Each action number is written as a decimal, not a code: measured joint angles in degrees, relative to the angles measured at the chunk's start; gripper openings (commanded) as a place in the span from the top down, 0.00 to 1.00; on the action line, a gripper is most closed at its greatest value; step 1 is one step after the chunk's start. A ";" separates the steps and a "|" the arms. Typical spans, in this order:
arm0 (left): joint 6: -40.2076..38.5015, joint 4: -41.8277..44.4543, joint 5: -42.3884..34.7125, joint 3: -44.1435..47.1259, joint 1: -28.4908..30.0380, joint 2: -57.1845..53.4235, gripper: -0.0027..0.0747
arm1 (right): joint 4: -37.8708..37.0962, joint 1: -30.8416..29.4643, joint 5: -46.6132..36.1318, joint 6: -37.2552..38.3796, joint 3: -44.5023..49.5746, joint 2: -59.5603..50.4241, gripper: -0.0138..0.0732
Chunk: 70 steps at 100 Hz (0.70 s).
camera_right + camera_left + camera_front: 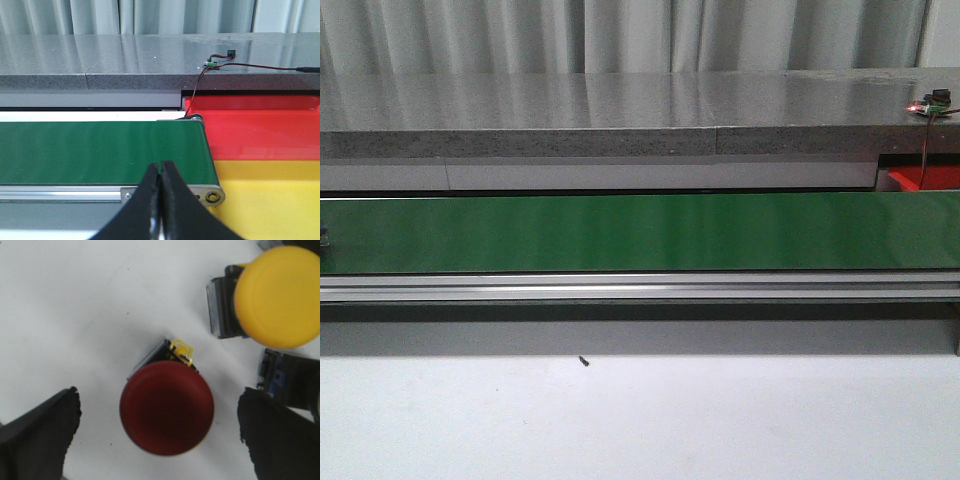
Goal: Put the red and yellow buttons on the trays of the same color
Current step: 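Set the yellow button on the belt start and open the left gripper, then grasp a red button from the cluster with the left gripper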
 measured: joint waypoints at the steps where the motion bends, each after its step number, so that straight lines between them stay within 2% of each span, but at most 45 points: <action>1: 0.00 0.00 -0.20 0.00 0.00 0.10 0.28 | 0.00 0.00 0.00 0.00 0.00 0.00 0.98; 20: 0.00 0.00 -2.05 0.00 0.00 1.02 0.63 | 0.00 0.00 0.00 0.00 0.00 0.00 0.98; 32: 0.10 0.00 -2.45 0.00 0.00 1.02 0.77 | 0.00 0.00 0.00 0.00 0.00 0.00 0.98; 53: 0.10 0.00 -1.97 0.00 0.00 0.31 0.80 | 0.00 0.00 0.00 0.00 0.00 0.00 0.98; 70: 0.10 0.00 0.65 0.00 0.00 -6.07 0.80 | 0.00 0.00 0.00 0.00 0.00 0.00 0.98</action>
